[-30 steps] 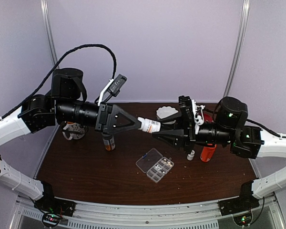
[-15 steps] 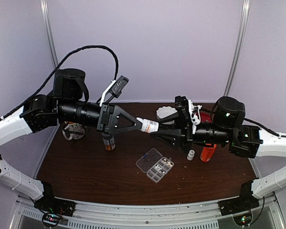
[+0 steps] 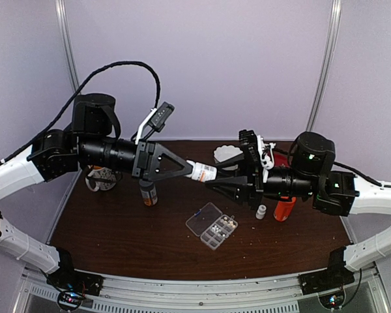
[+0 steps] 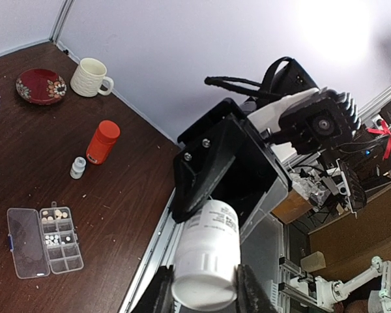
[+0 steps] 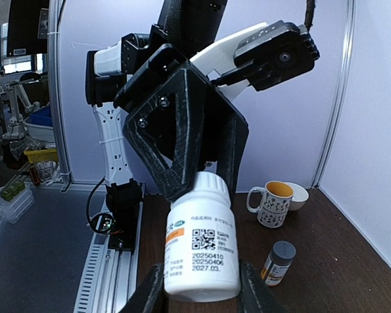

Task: Sort the pills into containers
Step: Place the pill bottle at the center of the board.

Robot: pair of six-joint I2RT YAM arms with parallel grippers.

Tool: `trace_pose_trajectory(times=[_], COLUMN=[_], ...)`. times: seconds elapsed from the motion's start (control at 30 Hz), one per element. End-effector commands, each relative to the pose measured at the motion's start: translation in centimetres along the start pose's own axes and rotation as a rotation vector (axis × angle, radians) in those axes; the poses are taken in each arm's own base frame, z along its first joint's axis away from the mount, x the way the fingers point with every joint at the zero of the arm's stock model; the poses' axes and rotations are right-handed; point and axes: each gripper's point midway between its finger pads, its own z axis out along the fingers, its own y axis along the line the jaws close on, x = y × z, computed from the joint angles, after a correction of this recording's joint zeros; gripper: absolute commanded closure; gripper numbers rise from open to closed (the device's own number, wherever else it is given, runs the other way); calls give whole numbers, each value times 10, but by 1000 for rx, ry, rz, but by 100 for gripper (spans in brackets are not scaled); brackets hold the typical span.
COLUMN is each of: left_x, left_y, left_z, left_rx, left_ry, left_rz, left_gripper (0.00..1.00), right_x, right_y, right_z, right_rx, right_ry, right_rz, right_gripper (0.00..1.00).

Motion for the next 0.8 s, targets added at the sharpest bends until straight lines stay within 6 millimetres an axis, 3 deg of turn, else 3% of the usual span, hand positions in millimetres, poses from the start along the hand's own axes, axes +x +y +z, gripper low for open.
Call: trace_pose_trajectory(times=[0.0,0.4,0.5,0.6,0.7,0.77], left_x=[-8,4,3,13,34,51], left_y=[-16,-2,8,35,78,109], left_z=[-5,-5,-3,-6,-15,-25], left_rx=[72,18,-34,-169,-365,-498], left_ry=[-63,-31,-26,20,93,140], left_rz=[130,235,211,180,125,73], left_gripper=[100,100,100,100,100,100], right_x=[-38,-49,-37,-25,-16,-9], right_y=[6,13,7,-4,-17,-26], right_z=[0,2,0,-6,-17,-25], right_rx=[-50,-125,-72,15,112,180], right_ry=[-113,-148,-115,-78,-59,-50], right_rz=[146,357,335,322,316,319], right_gripper=[100,97,57,25,15,14])
